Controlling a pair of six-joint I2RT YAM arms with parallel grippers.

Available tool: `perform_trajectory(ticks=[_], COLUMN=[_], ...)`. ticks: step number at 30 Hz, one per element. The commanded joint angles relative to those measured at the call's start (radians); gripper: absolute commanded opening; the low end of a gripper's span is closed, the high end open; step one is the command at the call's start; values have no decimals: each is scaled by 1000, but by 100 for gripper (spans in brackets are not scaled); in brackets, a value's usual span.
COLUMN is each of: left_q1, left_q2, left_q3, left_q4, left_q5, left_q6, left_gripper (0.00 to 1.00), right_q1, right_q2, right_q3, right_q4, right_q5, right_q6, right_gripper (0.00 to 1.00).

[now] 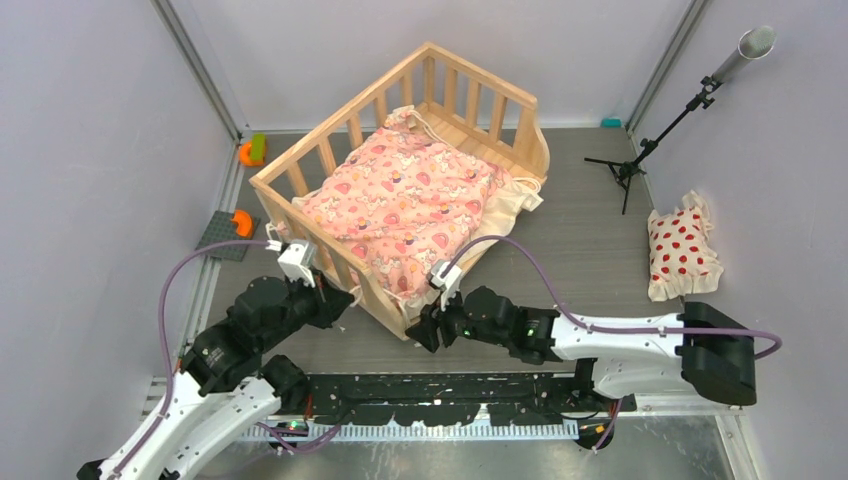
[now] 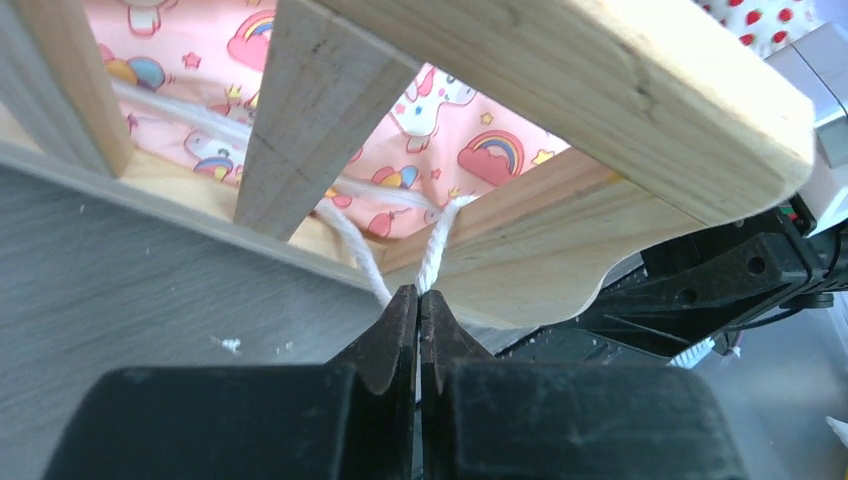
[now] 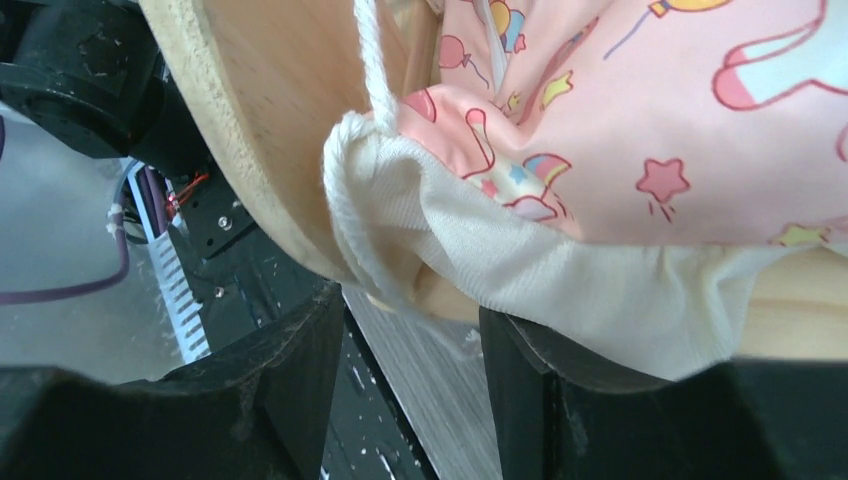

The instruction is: Set up the pet bed

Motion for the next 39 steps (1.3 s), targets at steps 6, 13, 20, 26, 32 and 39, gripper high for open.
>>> perform_trajectory(ticks=[6, 13, 20, 26, 32, 39], left_q1=[-3, -2, -2, -2, -3, -2], left_q2=[192, 224, 249, 238, 161, 111], left_q3=[205, 283, 376, 258, 105, 20], left_q4=[-292, -374, -450, -375, -272, -183], left_q5=[-4, 68, 79, 149, 171, 184], left_q6=[-102, -138, -125, -159, -239, -285], left_gripper=[0, 0, 0, 0, 0, 40], right_q1=[15, 16, 16, 16, 16, 20], right_q2=[62, 65, 69, 32, -40, -103], right_q3=[8, 6, 5, 0, -8, 15], right_q4=[198, 206, 208, 175, 104, 31], right_q5=[28, 24, 26, 17, 4, 0], right_q6=[9, 16, 20, 26, 25, -3], right_gripper=[52, 27, 14, 2, 1, 40])
